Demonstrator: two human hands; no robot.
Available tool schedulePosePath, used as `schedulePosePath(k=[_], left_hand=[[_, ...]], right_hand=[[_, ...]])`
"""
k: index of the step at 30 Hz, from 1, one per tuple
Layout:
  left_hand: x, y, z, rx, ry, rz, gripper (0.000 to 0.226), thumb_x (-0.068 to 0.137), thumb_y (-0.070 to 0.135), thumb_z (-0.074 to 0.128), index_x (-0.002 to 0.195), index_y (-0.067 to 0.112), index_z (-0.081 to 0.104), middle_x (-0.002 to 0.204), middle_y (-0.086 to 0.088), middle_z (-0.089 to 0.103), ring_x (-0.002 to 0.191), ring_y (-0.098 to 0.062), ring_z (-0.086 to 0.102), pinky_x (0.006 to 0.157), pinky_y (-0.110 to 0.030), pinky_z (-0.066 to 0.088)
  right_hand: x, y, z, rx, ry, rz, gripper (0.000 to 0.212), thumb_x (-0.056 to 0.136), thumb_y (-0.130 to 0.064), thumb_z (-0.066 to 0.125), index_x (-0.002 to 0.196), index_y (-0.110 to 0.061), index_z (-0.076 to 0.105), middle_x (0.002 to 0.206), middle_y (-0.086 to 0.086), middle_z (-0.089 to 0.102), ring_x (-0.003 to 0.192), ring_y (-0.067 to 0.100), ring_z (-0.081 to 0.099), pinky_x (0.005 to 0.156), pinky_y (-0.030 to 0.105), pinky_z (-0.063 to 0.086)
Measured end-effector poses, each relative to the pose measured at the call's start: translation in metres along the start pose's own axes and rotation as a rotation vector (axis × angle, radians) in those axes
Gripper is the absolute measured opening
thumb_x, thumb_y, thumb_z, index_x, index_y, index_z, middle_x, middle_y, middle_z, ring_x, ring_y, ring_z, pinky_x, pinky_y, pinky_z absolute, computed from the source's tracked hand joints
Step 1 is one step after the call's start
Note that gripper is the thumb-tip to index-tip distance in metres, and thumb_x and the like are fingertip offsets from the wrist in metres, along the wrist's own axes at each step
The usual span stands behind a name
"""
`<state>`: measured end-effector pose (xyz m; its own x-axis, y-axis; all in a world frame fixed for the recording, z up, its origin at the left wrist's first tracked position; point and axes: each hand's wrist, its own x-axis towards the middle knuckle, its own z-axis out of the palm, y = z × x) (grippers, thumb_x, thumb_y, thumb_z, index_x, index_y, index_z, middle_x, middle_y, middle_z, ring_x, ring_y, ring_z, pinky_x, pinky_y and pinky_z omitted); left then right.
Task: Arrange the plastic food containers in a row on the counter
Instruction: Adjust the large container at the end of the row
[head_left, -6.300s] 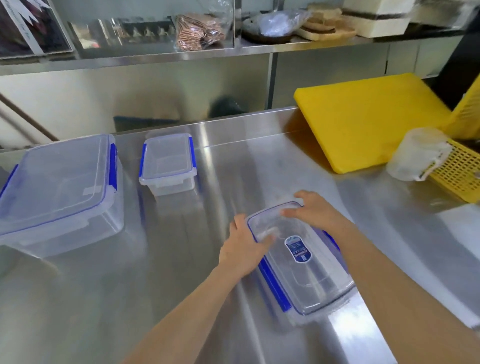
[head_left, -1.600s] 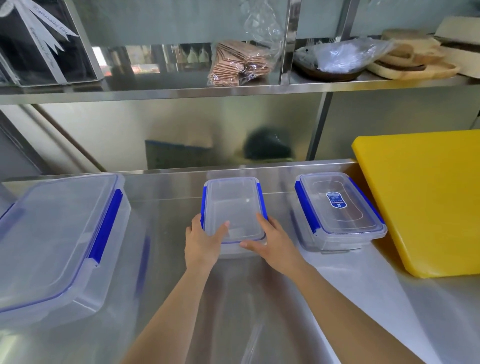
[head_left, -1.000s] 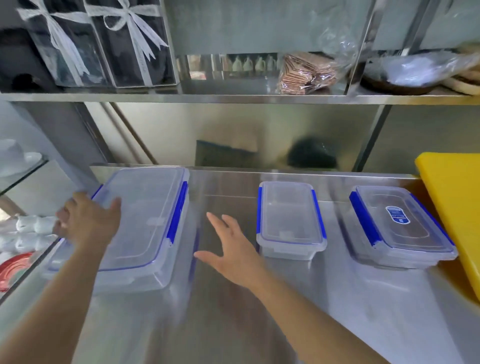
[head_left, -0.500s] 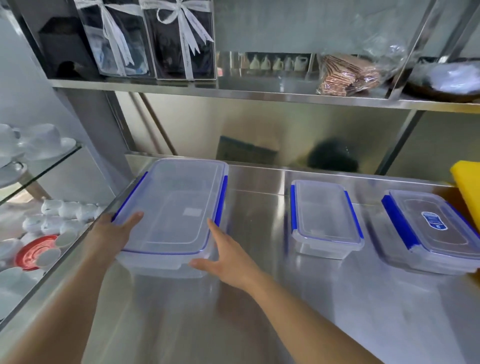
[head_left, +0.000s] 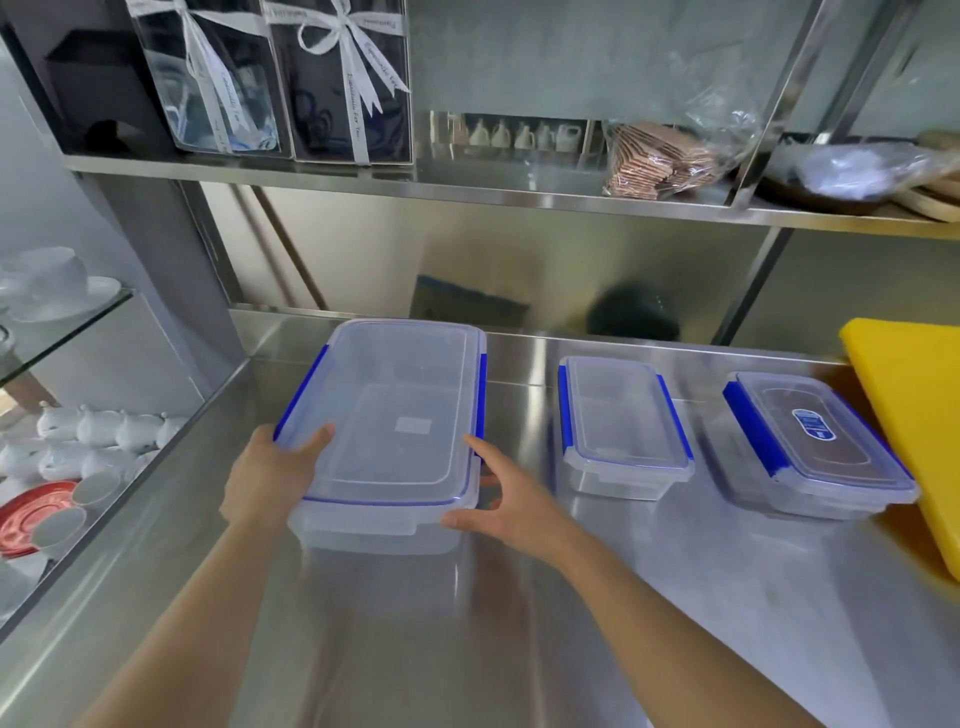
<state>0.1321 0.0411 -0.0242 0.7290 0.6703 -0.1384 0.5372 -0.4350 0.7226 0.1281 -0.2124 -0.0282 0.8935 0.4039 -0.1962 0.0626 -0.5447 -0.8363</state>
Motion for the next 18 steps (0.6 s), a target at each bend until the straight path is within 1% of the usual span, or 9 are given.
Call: schedulePosePath(k=[2, 8, 12, 16, 18], left_hand=[[-0.0018, 0.0019, 0.0025, 0.007, -0.009, 0.009, 0.071, 0.073, 0.063, 0.059, 0.122, 0.013, 0.05, 0.12, -0.015, 0.061, 0.108, -0.038, 0.057, 0.09, -0.045, 0.043], [-0.0054, 0.0067, 0.0038, 0.041, -0.026, 0.006, 0.071, 0.078, 0.061, 0.057, 0.125, 0.01, 0.045, 0.119, -0.017, 0.059, 0.106, -0.04, 0.056, 0.089, -0.046, 0.043], [-0.0055, 0.0079, 0.0035, 0.044, -0.016, -0.003, 0.071, 0.079, 0.059, 0.057, 0.125, 0.007, 0.045, 0.119, -0.019, 0.059, 0.106, -0.041, 0.056, 0.086, -0.044, 0.042], [-0.0034, 0.0056, 0.0019, 0.048, -0.001, -0.015, 0.071, 0.077, 0.061, 0.059, 0.123, 0.008, 0.048, 0.118, -0.019, 0.059, 0.105, -0.041, 0.056, 0.085, -0.044, 0.042], [-0.0005, 0.0043, 0.0011, 0.054, 0.013, -0.016, 0.071, 0.076, 0.063, 0.059, 0.122, 0.009, 0.049, 0.115, -0.018, 0.06, 0.102, -0.041, 0.056, 0.087, -0.045, 0.045]], right_hand=[[-0.0041, 0.0009, -0.0035, -0.002, 0.002, 0.007, 0.098, 0.065, -0.052, 0.077, 0.144, -0.044, 0.02, 0.148, -0.013, 0.037, 0.127, 0.007, 0.045, 0.105, 0.039, 0.042], [-0.0057, -0.0024, -0.0089, -0.047, -0.047, 0.015, 0.099, 0.068, -0.053, 0.074, 0.145, -0.043, 0.013, 0.155, -0.012, 0.026, 0.138, 0.011, 0.033, 0.111, 0.042, 0.035], [-0.0065, -0.0045, -0.0092, -0.048, -0.077, 0.015, 0.096, 0.074, -0.047, 0.072, 0.147, -0.04, 0.01, 0.158, -0.013, 0.018, 0.142, 0.013, 0.027, 0.113, 0.043, 0.031], [-0.0057, -0.0066, -0.0092, -0.098, -0.083, 0.009, 0.094, 0.077, -0.046, 0.07, 0.147, -0.038, 0.008, 0.158, -0.01, 0.017, 0.143, 0.017, 0.025, 0.112, 0.044, 0.033], [-0.0052, -0.0069, -0.0076, -0.114, -0.082, 0.001, 0.094, 0.078, -0.047, 0.069, 0.148, -0.037, 0.007, 0.159, -0.008, 0.017, 0.143, 0.019, 0.026, 0.111, 0.046, 0.034]])
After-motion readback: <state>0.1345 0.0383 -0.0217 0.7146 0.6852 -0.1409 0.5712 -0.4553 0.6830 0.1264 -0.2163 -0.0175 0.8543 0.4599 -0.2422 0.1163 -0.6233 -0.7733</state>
